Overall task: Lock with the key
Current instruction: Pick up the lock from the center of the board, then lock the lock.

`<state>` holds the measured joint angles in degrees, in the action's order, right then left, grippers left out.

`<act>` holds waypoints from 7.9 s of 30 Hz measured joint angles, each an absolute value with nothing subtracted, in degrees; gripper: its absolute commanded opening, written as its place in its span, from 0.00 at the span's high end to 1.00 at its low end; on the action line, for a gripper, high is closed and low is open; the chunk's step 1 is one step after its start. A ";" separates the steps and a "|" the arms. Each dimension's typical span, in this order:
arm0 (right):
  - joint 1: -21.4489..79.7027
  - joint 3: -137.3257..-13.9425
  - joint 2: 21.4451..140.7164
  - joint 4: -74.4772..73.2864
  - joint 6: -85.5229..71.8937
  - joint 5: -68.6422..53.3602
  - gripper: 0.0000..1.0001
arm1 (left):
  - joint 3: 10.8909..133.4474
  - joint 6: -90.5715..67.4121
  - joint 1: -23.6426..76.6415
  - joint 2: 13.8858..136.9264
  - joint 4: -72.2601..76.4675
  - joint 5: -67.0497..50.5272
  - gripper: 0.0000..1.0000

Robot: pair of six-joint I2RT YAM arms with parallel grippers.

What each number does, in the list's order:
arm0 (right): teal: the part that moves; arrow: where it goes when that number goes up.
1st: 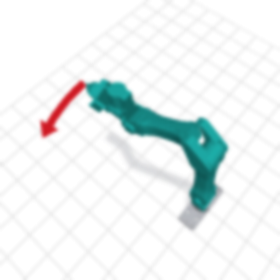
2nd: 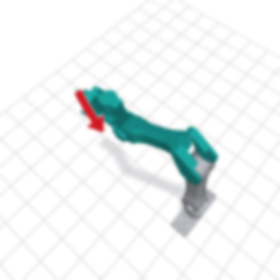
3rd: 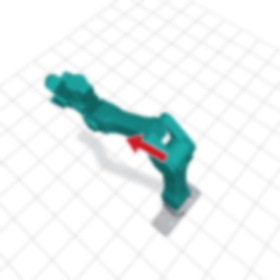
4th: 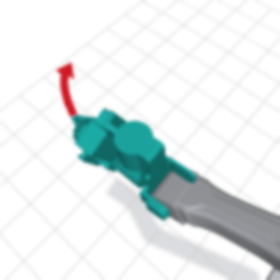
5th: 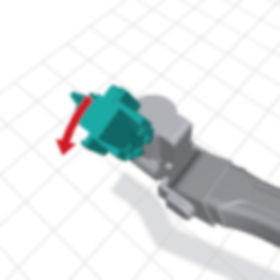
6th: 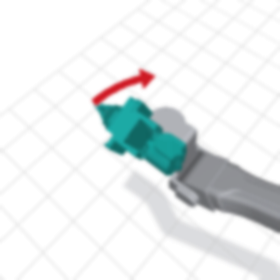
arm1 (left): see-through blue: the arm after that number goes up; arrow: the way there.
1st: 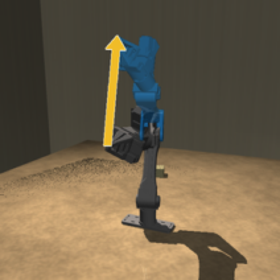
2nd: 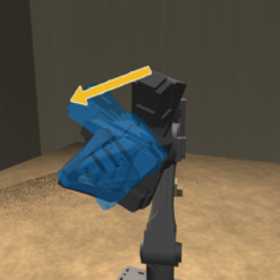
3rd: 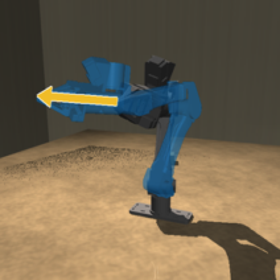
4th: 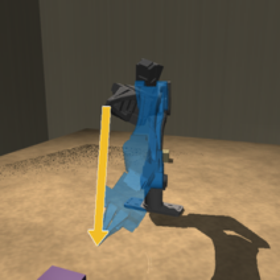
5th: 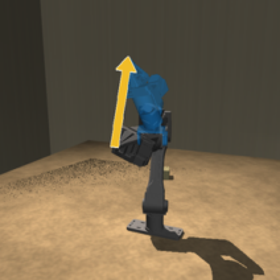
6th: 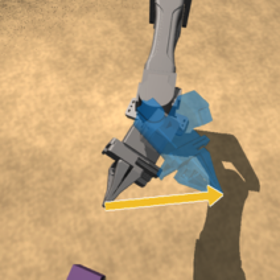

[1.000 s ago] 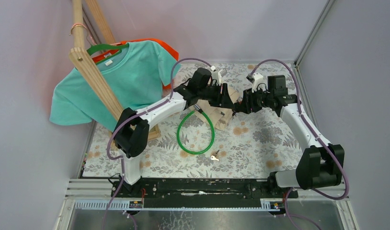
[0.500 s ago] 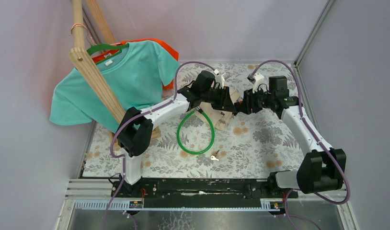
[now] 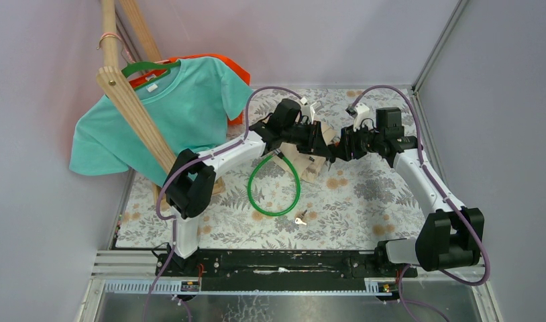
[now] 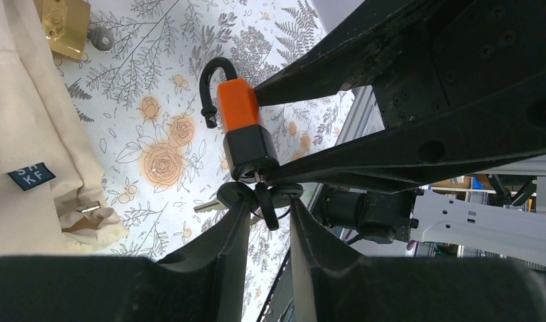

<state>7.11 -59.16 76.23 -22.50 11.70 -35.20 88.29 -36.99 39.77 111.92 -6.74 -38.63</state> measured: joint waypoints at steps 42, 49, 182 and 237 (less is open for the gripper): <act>7.14 -57.04 75.00 -21.74 12.84 -35.68 1.00 | 82.54 -38.98 39.18 109.95 1.30 -40.27 0.74; 7.11 -56.31 74.22 -21.28 13.19 -35.40 1.00 | 82.78 -39.29 39.33 110.74 1.15 -40.51 0.90; 13.41 -63.51 72.05 -43.42 41.01 -61.10 1.00 | 77.03 34.06 40.14 91.81 -21.45 -51.44 0.76; 16.64 -59.72 68.53 -41.36 40.86 -57.49 1.00 | 72.53 18.63 39.70 89.49 -21.65 -53.15 1.00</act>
